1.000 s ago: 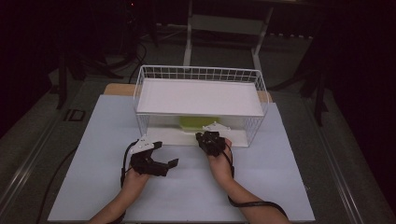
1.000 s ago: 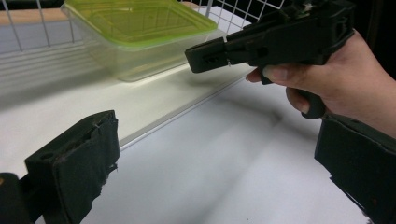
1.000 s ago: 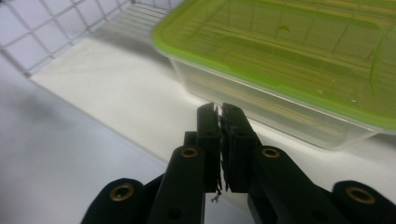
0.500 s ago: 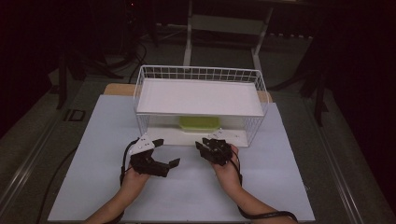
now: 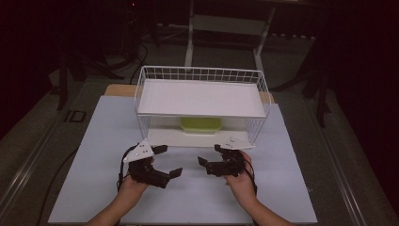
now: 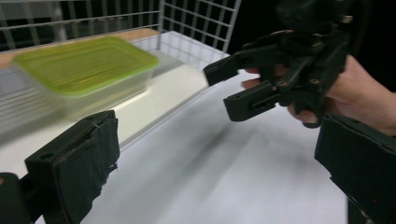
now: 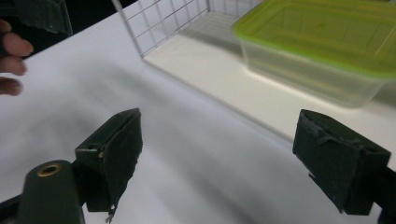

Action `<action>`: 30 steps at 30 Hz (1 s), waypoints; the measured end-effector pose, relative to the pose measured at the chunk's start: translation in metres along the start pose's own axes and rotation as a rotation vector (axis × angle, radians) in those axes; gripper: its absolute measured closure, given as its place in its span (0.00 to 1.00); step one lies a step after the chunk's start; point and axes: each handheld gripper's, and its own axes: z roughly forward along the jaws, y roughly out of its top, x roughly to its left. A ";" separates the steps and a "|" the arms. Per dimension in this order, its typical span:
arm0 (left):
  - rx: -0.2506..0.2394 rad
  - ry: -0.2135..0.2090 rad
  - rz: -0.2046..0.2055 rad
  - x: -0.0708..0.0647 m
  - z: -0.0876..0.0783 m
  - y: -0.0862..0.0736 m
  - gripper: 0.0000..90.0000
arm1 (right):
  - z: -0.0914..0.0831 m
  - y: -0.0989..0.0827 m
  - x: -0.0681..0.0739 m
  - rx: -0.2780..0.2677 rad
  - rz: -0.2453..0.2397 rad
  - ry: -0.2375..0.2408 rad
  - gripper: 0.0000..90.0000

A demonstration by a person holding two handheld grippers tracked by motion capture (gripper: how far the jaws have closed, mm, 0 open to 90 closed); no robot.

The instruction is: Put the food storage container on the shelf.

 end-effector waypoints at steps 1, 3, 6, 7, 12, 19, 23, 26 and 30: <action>0.000 0.000 0.000 0.000 0.000 0.000 0.01 | 0.000 0.000 0.000 0.000 0.000 0.000 0.18; 0.000 -0.009 -0.002 -0.004 -0.001 -0.002 0.01 | -0.004 -0.003 0.000 -0.008 -0.008 -0.005 0.18; 0.006 -0.019 0.000 -0.010 -0.003 -0.006 0.01 | -0.014 -0.009 0.000 -0.016 -0.022 -0.003 0.18; 0.006 -0.019 0.000 -0.010 -0.003 -0.006 0.01 | -0.014 -0.009 0.000 -0.016 -0.022 -0.003 0.18; 0.014 -0.015 -0.004 -0.014 -0.008 -0.014 0.01 | -0.028 -0.015 0.001 -0.006 -0.024 0.014 0.18; 0.022 -0.003 -0.011 -0.014 -0.011 -0.021 0.01 | -0.043 -0.022 -0.003 -0.004 -0.027 0.011 0.18; 0.023 -0.003 -0.014 -0.013 -0.012 -0.025 0.01 | -0.054 -0.029 -0.007 -0.010 -0.016 0.018 0.18; 0.024 0.001 -0.017 -0.013 -0.011 -0.028 0.01 | -0.061 -0.034 -0.009 -0.016 -0.014 0.012 0.18; 0.028 0.010 -0.007 -0.012 -0.009 -0.031 0.01 | -0.066 -0.039 -0.014 -0.031 -0.022 -0.002 0.18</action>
